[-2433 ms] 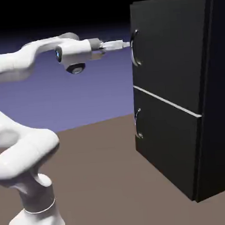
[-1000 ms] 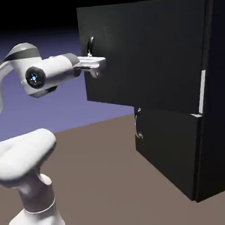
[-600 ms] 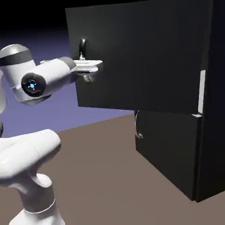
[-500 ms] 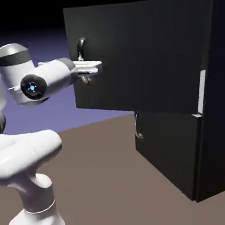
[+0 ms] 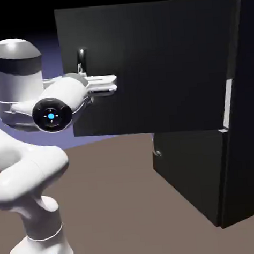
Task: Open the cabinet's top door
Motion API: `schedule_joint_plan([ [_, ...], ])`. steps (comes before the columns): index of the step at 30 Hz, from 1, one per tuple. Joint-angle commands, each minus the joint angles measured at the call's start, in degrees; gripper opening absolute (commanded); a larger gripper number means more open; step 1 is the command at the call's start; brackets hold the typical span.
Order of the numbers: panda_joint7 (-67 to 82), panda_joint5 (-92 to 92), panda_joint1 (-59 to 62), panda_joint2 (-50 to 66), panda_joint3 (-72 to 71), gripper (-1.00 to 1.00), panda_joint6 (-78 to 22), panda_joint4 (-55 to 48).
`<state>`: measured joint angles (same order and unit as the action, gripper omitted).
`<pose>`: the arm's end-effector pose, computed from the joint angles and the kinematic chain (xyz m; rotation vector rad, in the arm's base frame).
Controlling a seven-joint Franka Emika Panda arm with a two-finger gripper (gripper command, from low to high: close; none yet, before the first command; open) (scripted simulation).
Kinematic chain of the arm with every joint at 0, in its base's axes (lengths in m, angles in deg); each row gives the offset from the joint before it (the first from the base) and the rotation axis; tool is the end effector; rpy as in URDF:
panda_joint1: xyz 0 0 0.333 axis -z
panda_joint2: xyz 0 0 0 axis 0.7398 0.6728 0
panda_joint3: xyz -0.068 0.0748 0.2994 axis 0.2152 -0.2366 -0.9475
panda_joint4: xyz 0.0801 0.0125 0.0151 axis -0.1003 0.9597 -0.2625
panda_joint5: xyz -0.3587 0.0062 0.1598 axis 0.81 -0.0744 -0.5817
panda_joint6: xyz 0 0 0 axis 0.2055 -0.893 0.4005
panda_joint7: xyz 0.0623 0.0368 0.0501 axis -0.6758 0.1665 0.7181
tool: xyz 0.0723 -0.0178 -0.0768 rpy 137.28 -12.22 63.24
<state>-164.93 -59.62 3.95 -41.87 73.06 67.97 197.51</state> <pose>0.1390 -0.1153 0.5847 -0.3159 1.7577 1.4666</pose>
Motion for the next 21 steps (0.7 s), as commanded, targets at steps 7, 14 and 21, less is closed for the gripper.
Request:
schedule_joint_plan([
  [7,7.9,9.3,-7.3,14.5,8.1,-1.00,-7.5,-10.7],
  [14,15.9,16.3,-15.8,29.1,16.3,-1.00,-16.7,-23.7],
  [21,23.0,20.4,-21.5,40.1,22.3,1.00,-24.8,-34.2],
])
